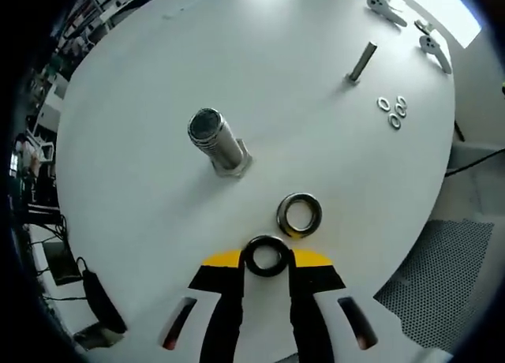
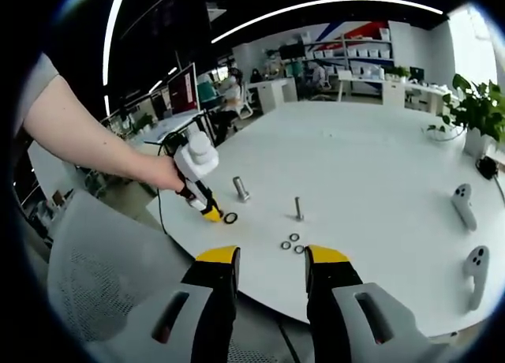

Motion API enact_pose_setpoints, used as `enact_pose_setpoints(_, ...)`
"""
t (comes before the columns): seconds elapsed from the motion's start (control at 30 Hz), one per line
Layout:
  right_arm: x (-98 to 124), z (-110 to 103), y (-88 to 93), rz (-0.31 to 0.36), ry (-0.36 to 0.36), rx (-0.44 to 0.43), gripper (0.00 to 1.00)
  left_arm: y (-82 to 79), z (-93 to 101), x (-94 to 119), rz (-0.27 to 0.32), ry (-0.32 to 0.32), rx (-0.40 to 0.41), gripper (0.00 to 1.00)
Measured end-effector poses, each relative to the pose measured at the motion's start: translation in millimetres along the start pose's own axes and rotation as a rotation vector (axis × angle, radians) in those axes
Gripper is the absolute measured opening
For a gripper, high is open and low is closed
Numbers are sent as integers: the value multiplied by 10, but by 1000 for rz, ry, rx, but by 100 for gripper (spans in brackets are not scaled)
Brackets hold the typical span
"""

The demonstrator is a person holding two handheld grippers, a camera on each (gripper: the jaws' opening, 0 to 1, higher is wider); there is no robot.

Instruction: Place the washer onto the threaded stud by aligning its center hole with the stud, sliding it down to the base, and recovering from edge contact or off-axis alignment until the washer reaches the visible bottom stop.

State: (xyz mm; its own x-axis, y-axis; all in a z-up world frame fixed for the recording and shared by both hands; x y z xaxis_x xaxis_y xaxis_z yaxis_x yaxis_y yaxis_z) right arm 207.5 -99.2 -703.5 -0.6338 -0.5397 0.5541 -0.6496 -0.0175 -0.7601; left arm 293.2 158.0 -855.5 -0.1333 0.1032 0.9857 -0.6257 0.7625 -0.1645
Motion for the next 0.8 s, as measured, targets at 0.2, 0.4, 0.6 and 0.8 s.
enact_pose_setpoints(0.2, -3, -5, -1, -2, -2, 0, 35, -11, 35, 48, 2, 0, -32, 19)
enact_pose_setpoints(0.4, -4, -10, 0, -2, -5, -1, 35, -83, -44, 123, 21, -11, -47, 19)
enact_pose_setpoints(0.6, -2, -11, 0, -3, -5, -2, 35, -148, -65, 158, 37, -21, -73, 19)
enact_pose_setpoints(0.8, 2, -13, 2, -3, -5, -2, 35, -246, -81, 280, 62, -43, -117, 19)
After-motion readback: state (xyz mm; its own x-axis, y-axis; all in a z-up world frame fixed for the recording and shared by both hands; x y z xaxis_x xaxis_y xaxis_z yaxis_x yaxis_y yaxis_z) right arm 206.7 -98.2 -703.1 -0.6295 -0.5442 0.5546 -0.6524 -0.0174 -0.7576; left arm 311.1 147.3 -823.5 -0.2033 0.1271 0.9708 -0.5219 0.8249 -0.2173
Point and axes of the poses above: the point that each gripper's makers call its tool centre point, and the gripper's own axes: x roughly backward along the fingers, z roughly to its right, y roughly out of its underside, the point moved 2 cm from there along x, roughly backward along the fingers, and after that the axes turned 10 degrees about -x, right-handed, at the moved point
